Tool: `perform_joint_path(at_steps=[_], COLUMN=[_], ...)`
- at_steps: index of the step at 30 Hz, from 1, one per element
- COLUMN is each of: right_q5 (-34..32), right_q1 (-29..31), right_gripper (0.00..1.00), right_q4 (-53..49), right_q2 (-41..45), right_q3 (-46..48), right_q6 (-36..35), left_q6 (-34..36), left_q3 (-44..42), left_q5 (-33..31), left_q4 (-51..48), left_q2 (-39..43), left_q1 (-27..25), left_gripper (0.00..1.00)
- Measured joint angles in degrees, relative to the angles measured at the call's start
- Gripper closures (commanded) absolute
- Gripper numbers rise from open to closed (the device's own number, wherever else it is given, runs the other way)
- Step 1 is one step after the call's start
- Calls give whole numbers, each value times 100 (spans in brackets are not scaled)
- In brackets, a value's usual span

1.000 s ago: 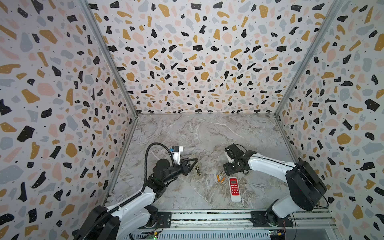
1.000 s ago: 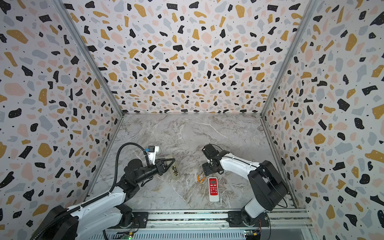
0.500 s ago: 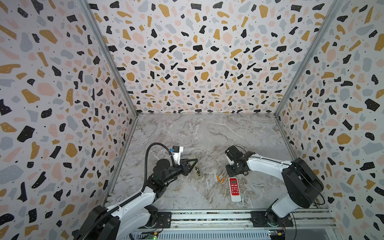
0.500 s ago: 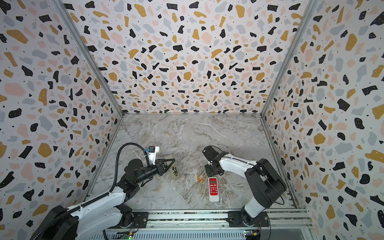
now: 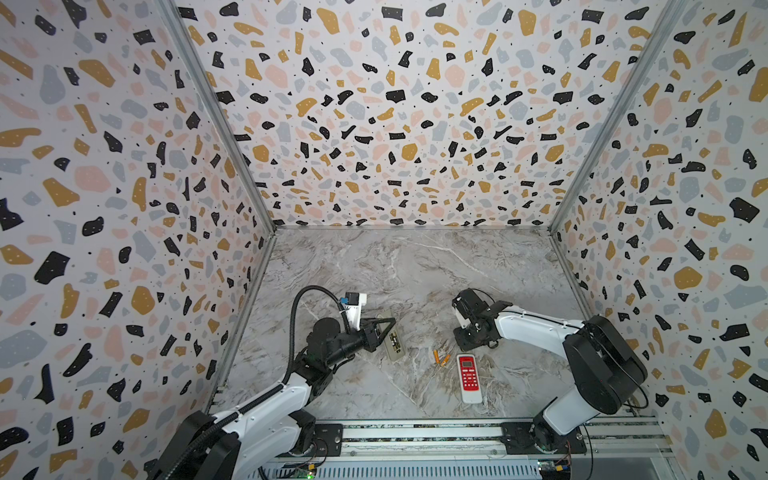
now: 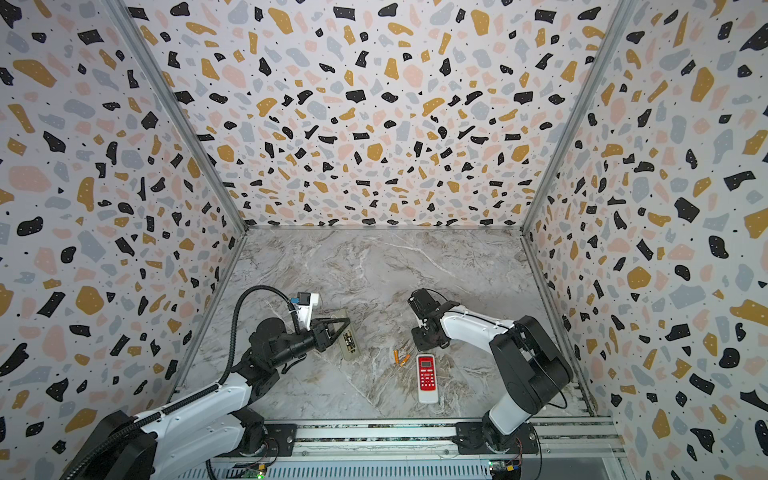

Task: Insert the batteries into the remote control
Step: 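Move the right gripper with the cover over the remote's battery compartment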

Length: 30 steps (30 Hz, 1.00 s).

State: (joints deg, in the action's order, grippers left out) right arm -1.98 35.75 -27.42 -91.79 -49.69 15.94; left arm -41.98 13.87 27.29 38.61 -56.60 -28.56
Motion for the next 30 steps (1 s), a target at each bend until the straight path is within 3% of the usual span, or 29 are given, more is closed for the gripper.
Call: perform_joint_path(at_steps=[4, 12, 30], right_q5=[-22, -70, 0], right_q1=[61, 76, 48], right_gripper=[75, 60, 80], right_q4=[-9, 39, 144], right_q2=[-208, -297, -249], right_q3=[-223, -328, -245], right_q6=[-181, -304, -256], left_q6=[2, 4, -127], left_q3=[0, 0, -101], left_q5=[-17, -50, -188], left_q4=[2, -20, 85], left_q2=[0, 7, 28], left_q1=[0, 0, 0], left_gripper=[100, 100, 100])
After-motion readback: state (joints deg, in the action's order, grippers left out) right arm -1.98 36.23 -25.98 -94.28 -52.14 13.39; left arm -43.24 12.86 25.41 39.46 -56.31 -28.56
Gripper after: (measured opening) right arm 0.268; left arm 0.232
